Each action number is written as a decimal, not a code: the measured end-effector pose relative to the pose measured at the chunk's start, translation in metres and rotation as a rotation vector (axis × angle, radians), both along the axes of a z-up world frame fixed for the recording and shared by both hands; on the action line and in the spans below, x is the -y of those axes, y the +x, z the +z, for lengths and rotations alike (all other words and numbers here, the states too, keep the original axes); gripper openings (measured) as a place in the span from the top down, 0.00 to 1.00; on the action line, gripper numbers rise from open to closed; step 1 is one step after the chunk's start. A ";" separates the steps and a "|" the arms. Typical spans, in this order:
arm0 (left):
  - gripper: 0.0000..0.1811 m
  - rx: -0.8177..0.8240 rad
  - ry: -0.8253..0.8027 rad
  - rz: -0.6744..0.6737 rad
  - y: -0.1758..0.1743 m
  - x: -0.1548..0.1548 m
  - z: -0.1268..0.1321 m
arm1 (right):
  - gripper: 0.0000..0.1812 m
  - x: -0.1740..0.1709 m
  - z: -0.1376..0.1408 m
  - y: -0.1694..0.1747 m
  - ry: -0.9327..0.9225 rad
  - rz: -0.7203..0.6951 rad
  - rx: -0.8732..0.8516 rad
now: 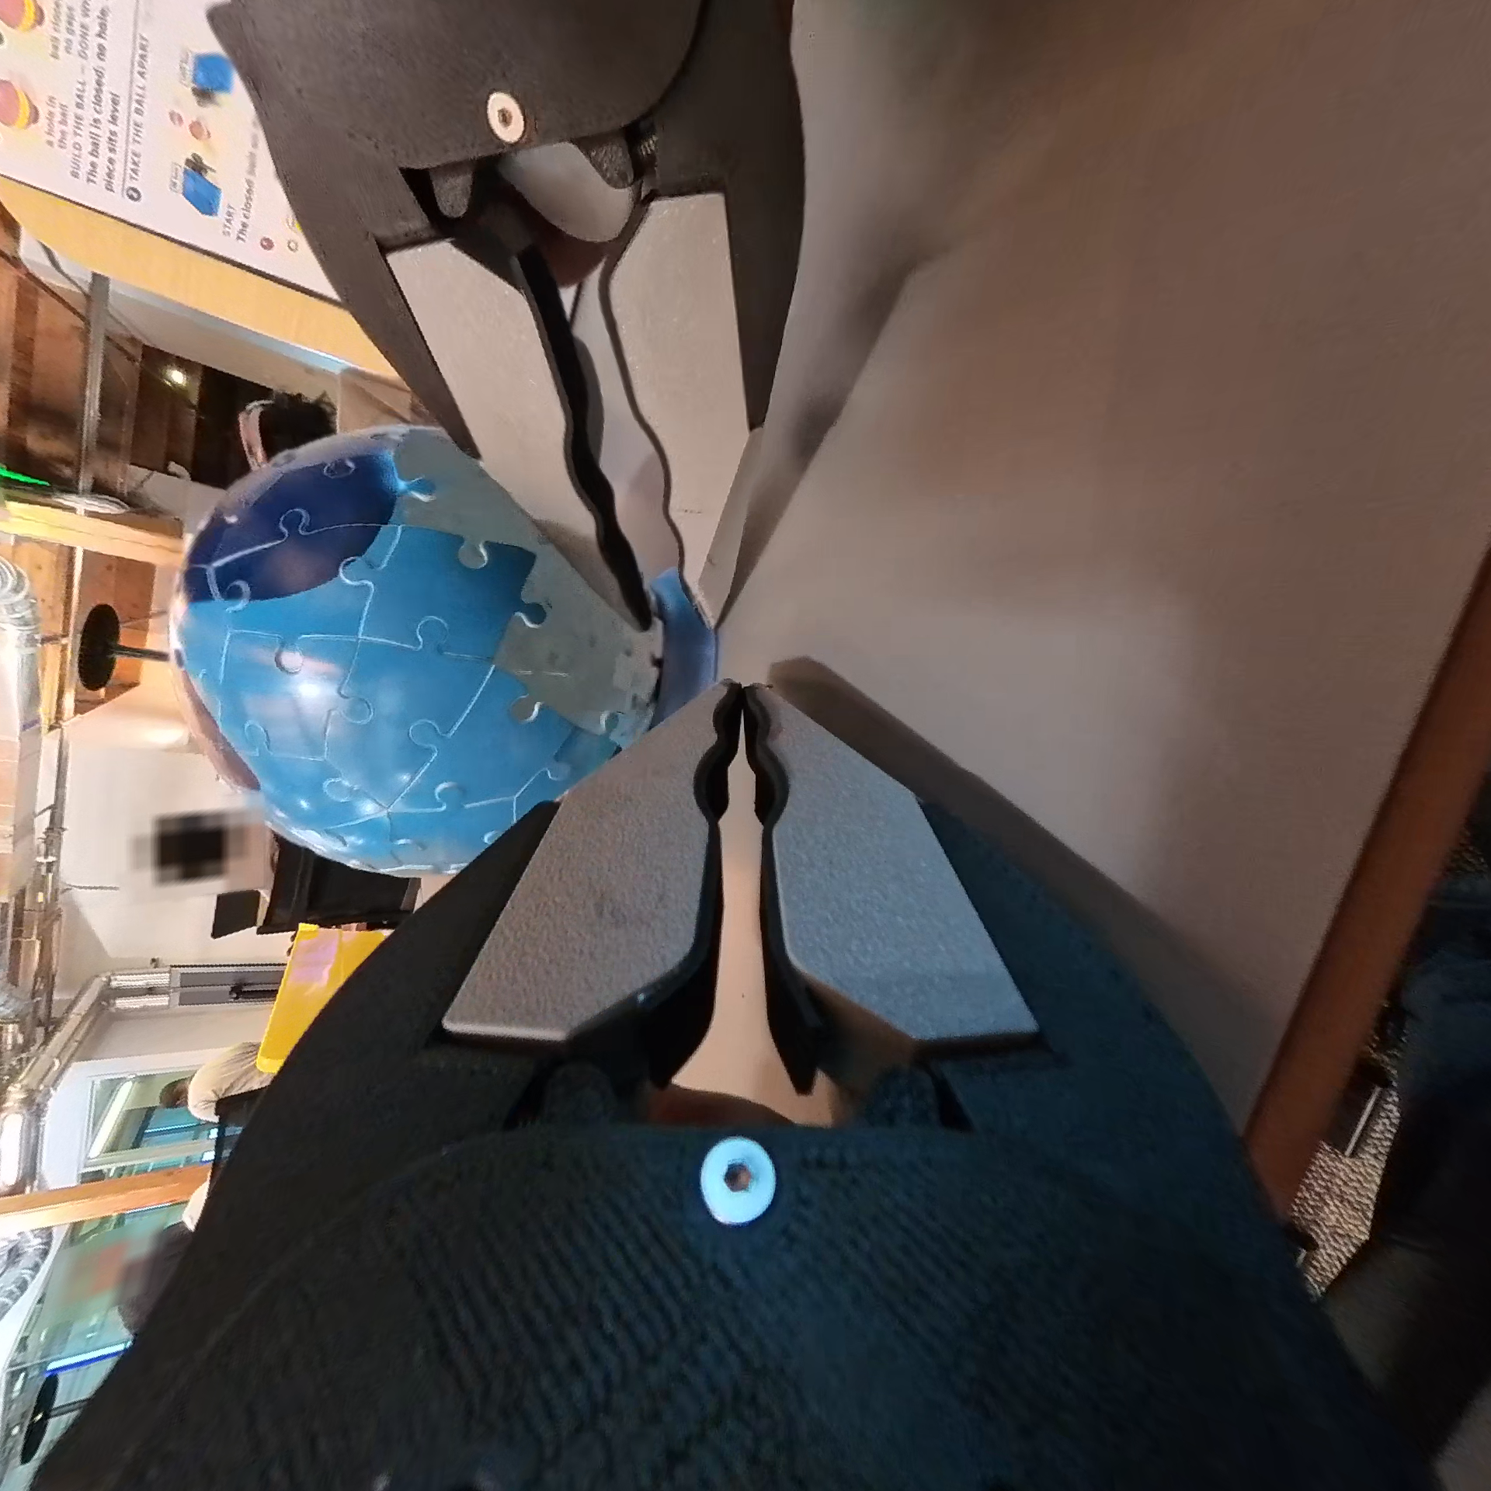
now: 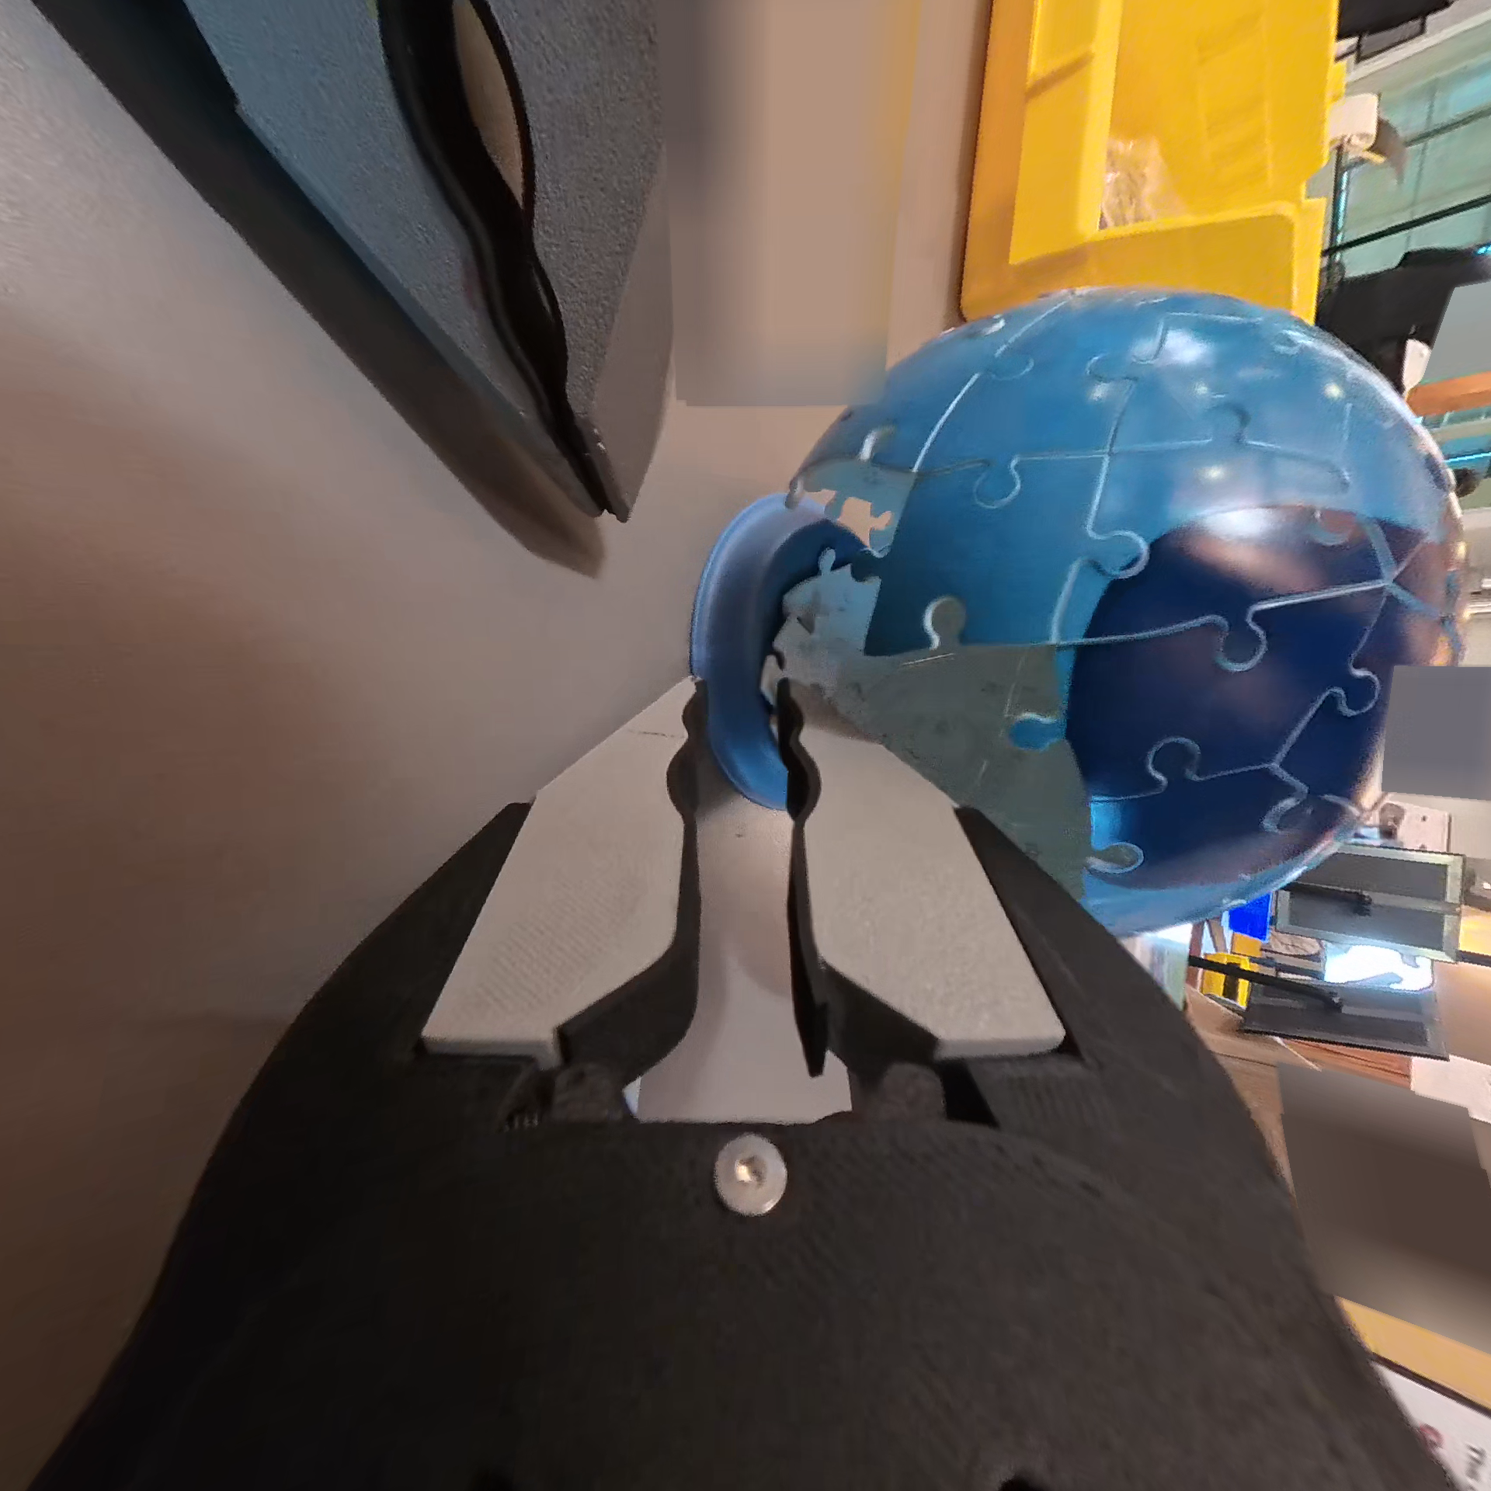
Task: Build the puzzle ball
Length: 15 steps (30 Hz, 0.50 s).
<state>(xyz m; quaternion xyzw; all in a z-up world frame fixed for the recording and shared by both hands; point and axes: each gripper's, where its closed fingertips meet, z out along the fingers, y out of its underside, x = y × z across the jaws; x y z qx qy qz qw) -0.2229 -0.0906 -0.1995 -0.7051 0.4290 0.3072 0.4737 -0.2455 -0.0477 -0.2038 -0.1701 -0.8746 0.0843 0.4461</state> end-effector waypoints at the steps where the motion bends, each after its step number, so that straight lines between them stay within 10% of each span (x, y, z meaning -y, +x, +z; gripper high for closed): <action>1: 1.00 0.000 0.000 0.001 0.000 0.000 0.000 | 0.92 0.000 0.000 -0.001 0.003 -0.002 0.004; 15: 1.00 -0.008 0.005 0.008 -0.001 0.000 0.000 | 0.96 0.007 0.009 -0.001 0.002 0.010 -0.013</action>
